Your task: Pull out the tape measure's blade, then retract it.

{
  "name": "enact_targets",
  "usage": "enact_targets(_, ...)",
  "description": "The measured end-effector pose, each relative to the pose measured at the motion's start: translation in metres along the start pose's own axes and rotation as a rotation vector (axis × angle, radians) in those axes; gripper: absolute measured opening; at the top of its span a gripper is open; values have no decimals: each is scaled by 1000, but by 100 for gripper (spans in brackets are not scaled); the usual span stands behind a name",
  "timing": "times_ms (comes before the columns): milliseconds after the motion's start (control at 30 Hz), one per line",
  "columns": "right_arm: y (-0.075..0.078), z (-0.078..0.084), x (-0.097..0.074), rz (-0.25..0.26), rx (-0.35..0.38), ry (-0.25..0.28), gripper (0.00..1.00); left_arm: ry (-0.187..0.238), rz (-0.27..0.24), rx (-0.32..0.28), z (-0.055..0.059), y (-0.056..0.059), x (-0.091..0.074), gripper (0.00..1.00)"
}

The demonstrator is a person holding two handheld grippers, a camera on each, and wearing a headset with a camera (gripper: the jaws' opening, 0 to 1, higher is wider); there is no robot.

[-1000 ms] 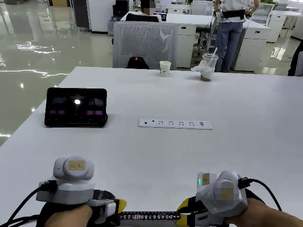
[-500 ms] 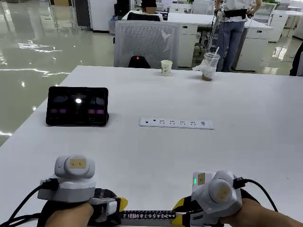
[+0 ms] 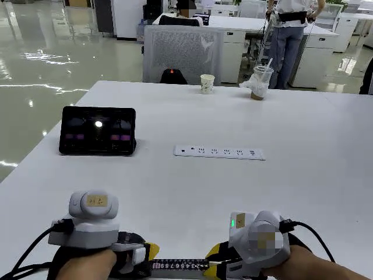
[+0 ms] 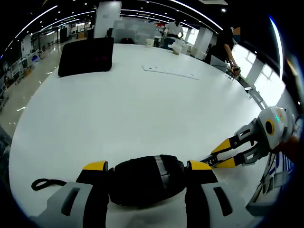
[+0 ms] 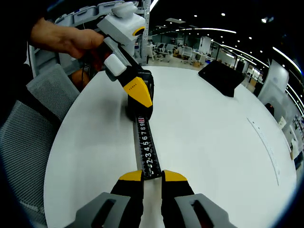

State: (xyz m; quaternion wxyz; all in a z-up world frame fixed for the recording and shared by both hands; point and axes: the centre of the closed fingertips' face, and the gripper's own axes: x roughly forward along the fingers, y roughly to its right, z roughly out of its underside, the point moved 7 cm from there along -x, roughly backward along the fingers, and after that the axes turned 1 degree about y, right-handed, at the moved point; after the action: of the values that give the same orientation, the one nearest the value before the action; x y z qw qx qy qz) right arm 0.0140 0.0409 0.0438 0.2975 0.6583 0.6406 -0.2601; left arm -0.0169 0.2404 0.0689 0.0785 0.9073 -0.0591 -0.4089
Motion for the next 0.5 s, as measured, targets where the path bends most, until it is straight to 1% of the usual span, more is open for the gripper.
enact_targets(200,-1,-6,6,-2,-7,9,11,-1,2,-1,0,0,0,60)
enact_targets(500,-1,-10,10,-5,-14,10,11,-1,2,-5,-1,0,0,60)
